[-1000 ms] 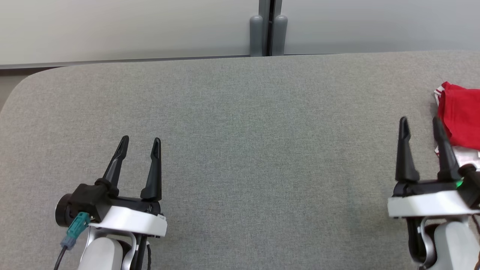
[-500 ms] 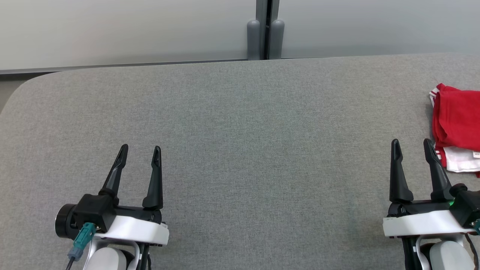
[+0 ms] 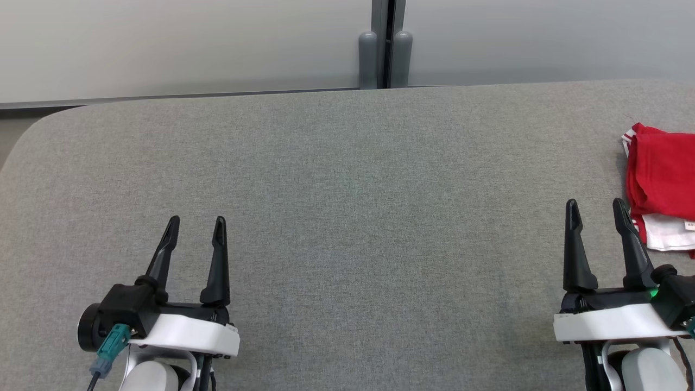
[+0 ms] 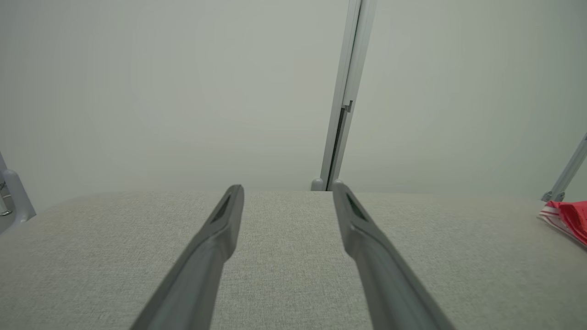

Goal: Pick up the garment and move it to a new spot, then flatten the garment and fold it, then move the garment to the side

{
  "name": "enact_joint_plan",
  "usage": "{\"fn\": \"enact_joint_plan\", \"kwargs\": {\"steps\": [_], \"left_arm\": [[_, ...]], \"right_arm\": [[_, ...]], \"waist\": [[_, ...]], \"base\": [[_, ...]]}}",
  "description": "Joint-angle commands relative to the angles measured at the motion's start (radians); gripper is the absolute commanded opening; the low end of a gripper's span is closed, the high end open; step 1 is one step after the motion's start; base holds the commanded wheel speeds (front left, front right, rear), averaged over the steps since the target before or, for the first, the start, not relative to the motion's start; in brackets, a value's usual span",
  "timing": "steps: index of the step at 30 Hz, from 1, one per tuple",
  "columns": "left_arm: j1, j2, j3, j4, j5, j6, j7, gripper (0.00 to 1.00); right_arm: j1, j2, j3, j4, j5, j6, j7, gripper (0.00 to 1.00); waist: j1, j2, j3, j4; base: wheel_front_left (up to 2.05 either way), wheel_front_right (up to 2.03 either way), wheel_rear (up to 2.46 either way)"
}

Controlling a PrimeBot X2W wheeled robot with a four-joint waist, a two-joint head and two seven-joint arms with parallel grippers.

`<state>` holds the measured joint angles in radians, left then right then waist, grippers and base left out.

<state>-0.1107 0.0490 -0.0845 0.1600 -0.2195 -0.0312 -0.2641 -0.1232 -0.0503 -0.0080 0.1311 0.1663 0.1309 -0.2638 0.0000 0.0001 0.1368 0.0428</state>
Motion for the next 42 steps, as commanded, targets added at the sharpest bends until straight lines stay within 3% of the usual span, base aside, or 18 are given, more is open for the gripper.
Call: {"fn": "enact_joint_plan", "kwargs": {"steps": [1, 6, 34, 35, 42], "left_arm": [[-0.005, 0.004, 0.007, -0.001, -0.006, -0.003, 0.0, 1.0], [0.0, 0.004, 0.021, -0.004, -0.001, 0.012, 0.0, 1.0], [0.001, 0.004, 0.045, 0.033, -0.082, -0.046, 0.0, 1.0], [0.003, 0.0, 0.041, 0.034, -0.08, -0.043, 0.0, 0.0], [0.014, -0.005, 0.043, 0.064, -0.15, -0.047, 0.018, 0.0]], "right_arm": [[0.001, -0.001, 0.002, -0.006, 0.003, 0.0, -0.001, 1.0], [-0.005, -0.001, 0.006, -0.004, 0.003, 0.0, -0.001, 1.0], [-0.014, -0.001, 0.008, -0.004, 0.032, 0.0, -0.001, 1.0], [-0.01, 0.0, 0.011, 0.0, 0.028, 0.0, 0.0, 0.0], [0.015, 0.001, 0.016, 0.028, 0.104, 0.0, 0.013, 0.0]], "waist": [[0.0, -0.0001, 0.0, 0.0], [0.0, -0.0001, 0.004, -0.001], [0.0, -0.0001, 0.008, -0.003], [0.0, -0.0001, 0.008, -0.003], [0.0, -0.0001, 0.004, -0.004]], "base": [[0.0, 0.0, 0.0], [0.0, 0.0, 0.0], [0.0, 0.0, 0.0], [0.0, 0.0, 0.0], [0.0, 0.0, 0.0]]}}
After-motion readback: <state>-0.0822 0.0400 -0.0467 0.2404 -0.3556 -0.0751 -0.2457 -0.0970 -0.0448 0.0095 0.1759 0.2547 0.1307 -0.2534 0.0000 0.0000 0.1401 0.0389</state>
